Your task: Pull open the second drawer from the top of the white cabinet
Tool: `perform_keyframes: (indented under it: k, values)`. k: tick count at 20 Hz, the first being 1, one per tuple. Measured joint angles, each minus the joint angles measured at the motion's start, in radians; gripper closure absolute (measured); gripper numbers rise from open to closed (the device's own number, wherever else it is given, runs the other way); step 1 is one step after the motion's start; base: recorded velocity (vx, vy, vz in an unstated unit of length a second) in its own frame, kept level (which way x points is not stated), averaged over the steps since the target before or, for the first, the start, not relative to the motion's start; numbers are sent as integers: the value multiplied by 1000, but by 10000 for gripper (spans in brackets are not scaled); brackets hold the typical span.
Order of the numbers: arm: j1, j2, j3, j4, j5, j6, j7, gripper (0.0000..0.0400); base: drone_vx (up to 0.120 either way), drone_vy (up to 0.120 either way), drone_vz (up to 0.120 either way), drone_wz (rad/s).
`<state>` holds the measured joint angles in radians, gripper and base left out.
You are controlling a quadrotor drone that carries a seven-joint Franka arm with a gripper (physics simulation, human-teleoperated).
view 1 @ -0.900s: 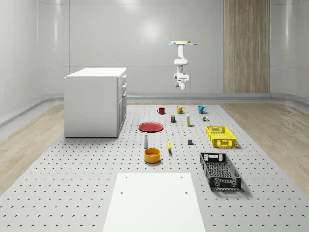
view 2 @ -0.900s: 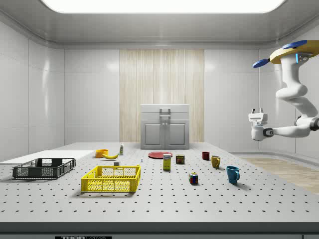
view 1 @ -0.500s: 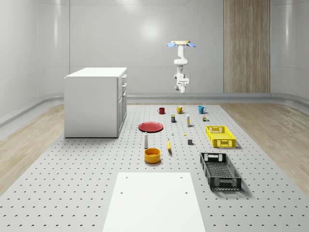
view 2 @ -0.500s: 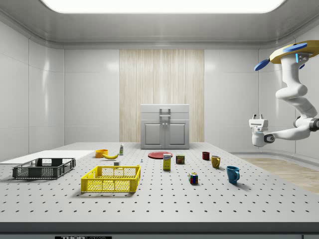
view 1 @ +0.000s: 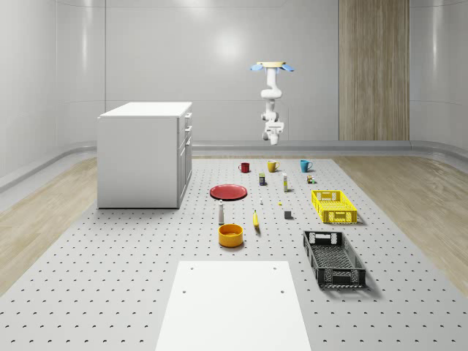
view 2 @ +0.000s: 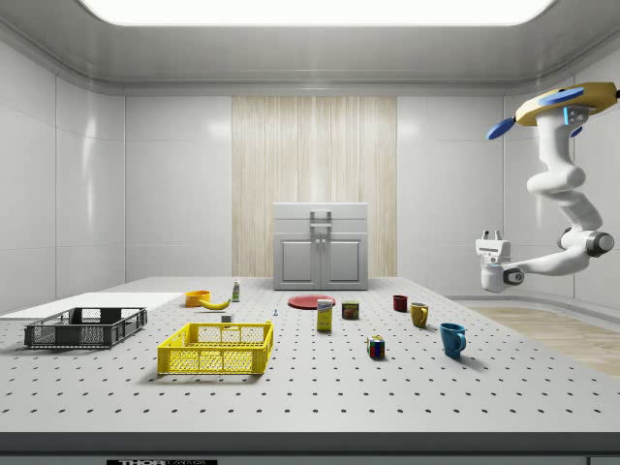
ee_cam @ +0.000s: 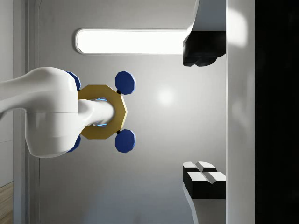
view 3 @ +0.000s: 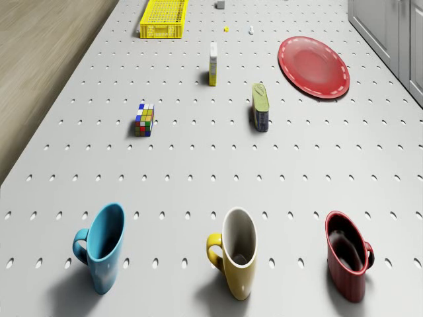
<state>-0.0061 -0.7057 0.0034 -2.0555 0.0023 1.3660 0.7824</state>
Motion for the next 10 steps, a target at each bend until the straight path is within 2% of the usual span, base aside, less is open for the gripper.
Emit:
perform_keyframes:
  k: [4, 6, 10]
  values:
    - [3, 3, -20, 10, 34, -4, -3, 100, 120, -120, 0, 0]
    - [32, 3, -168, -13, 266, -8, -39, 96, 120, -80, 0, 0]
    - [102, -9, -417, -130, 649, -11, -103, 93, 120, -120, 0, 0]
